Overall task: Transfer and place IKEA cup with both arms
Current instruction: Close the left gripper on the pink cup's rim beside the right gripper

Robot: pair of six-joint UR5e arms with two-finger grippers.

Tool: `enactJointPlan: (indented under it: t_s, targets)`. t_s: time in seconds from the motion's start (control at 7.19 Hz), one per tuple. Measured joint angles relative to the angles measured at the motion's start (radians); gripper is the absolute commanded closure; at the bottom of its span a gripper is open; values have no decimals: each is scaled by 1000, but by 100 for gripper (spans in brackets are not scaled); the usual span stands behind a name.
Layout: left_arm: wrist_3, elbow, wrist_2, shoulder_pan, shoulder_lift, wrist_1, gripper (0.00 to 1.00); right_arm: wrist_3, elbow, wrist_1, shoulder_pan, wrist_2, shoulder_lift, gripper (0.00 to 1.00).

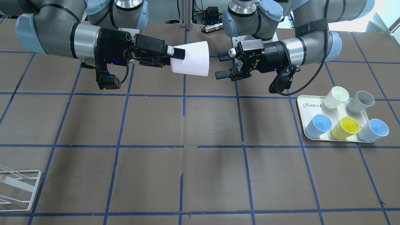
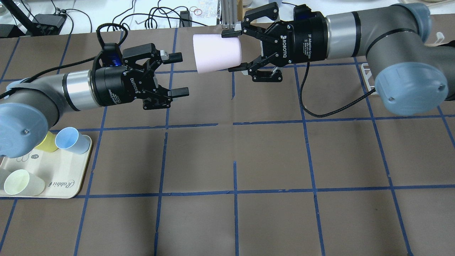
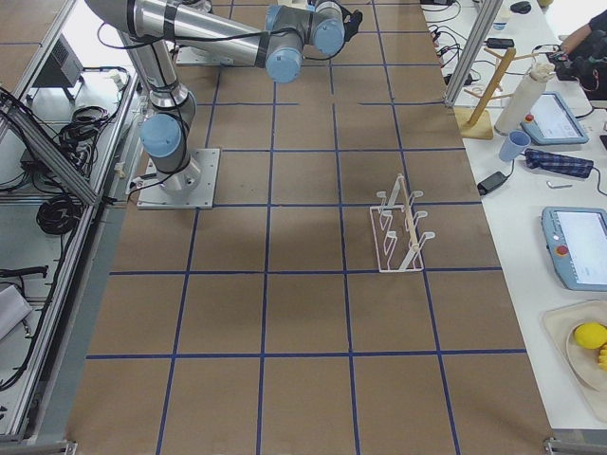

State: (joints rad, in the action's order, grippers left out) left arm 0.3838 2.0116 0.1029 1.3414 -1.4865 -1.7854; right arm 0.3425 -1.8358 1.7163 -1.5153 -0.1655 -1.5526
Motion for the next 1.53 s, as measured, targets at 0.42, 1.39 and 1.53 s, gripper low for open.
enactJointPlan:
  t_s: [0.42,1.39,1.53]
  targets:
    - [-4,-8,-7,31,-4,6,11,18,9,2,-24,-1,1,100]
    - [-22,-7,-43,31,-5,35,96,40,6,-1,-26,7,7,100]
    - [-21,-8,-43,31,-5,43,100,44,6,-1,-26,7,7,100]
